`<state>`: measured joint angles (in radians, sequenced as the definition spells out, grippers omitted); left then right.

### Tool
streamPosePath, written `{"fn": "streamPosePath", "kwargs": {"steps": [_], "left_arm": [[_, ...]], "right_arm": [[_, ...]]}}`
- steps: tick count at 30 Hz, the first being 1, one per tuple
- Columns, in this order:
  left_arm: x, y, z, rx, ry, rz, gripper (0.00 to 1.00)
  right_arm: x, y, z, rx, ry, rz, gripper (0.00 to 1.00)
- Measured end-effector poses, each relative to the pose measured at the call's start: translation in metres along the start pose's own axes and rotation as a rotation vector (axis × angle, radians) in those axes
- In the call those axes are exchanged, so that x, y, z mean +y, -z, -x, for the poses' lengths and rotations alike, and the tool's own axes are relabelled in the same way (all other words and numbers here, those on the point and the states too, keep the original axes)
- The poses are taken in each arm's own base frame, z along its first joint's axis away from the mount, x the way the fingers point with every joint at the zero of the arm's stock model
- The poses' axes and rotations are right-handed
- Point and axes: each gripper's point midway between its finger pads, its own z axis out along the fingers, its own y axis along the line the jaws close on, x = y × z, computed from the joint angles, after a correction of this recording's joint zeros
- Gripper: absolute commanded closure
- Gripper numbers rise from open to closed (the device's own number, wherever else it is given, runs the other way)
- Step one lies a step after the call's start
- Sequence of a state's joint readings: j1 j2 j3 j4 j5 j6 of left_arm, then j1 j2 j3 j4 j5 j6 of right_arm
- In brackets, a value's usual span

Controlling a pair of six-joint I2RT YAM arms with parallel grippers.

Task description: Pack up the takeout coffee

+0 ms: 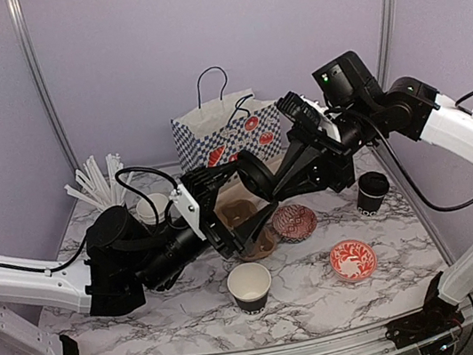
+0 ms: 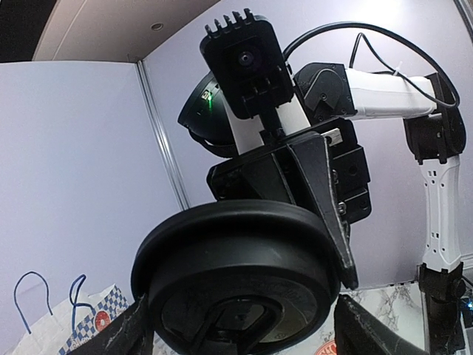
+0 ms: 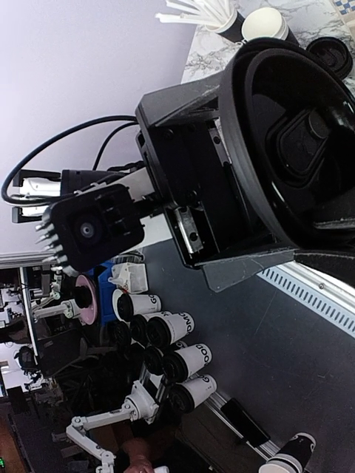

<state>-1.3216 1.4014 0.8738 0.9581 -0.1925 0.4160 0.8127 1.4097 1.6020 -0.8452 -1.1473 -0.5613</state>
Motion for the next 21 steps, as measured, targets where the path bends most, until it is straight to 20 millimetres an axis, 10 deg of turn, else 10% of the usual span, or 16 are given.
{"fn": "streamPosePath", "kwargs": {"steps": [8, 15, 21], "left_arm": [[0.003, -0.006, -0.002, 0.013, -0.015, 0.042, 0.21], [0.008, -0.005, -0.006, 0.039, -0.005, 0.071, 0.22], [0.011, -0.001, -0.025, 0.23, 0.05, 0.047, 0.23]], "right_arm": [[-0.002, 0.001, 0.001, -0.005, -0.007, -0.007, 0.95], [-0.013, 0.007, -0.003, 0.006, -0.032, -0.055, 0.39], [-0.053, 0.065, -0.038, 0.024, -0.106, -0.279, 0.28]]}}
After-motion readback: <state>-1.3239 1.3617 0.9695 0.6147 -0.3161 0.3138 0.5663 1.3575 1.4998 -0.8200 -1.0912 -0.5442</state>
